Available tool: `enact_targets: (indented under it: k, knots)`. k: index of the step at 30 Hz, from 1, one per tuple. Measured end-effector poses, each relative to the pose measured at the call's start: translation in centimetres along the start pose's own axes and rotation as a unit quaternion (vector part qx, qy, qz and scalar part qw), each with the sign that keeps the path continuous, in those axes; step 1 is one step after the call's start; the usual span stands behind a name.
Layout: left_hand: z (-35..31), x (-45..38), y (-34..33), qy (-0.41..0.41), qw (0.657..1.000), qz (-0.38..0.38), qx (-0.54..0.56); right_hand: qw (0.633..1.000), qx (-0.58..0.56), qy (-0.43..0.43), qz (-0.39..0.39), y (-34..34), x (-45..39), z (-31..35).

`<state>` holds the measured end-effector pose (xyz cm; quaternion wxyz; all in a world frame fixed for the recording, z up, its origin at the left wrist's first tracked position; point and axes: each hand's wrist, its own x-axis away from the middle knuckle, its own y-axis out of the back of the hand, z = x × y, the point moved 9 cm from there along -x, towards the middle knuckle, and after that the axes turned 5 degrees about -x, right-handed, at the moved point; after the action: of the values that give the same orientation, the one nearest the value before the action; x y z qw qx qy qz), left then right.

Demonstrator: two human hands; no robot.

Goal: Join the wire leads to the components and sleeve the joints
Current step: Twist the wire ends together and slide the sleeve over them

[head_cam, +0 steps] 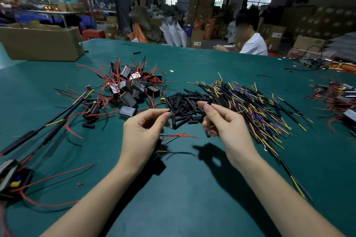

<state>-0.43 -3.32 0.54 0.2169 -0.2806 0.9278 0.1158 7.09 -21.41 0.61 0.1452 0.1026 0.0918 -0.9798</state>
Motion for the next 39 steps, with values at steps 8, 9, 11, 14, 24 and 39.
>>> enact_targets:
  k: [8, 9, 11, 14, 24, 39]
  knots:
    - [-0.8, 0.6, -0.3, -0.016, 0.999, 0.012, -0.032, 0.982, -0.18, -0.061, -0.018, 0.0, 0.4, -0.6]
    - [-0.9, 0.7, -0.3, -0.021, 0.999, 0.012, -0.036, 0.98, -0.188, -0.064, -0.021, -0.1, 0.4, -0.7]
    - [-1.1, 0.8, -0.3, -0.028, 0.999, 0.014, -0.042, 0.979, -0.194, -0.061, -0.028, -0.2, 0.5, -0.7]
    - [-1.5, 0.9, -0.5, -0.046, 0.997, 0.022, -0.055, 0.979, -0.196, -0.049, -0.04, -0.1, 0.6, -0.5]
    - [-2.0, 1.0, -0.7, -0.081, 0.993, 0.033, -0.079, 0.988, -0.142, -0.003, -0.059, 0.0, 1.0, 0.2]
    - [-2.3, 1.2, -0.8, -0.085, 0.993, 0.029, -0.079, 0.979, -0.177, -0.023, -0.099, 0.3, 1.3, -0.6]
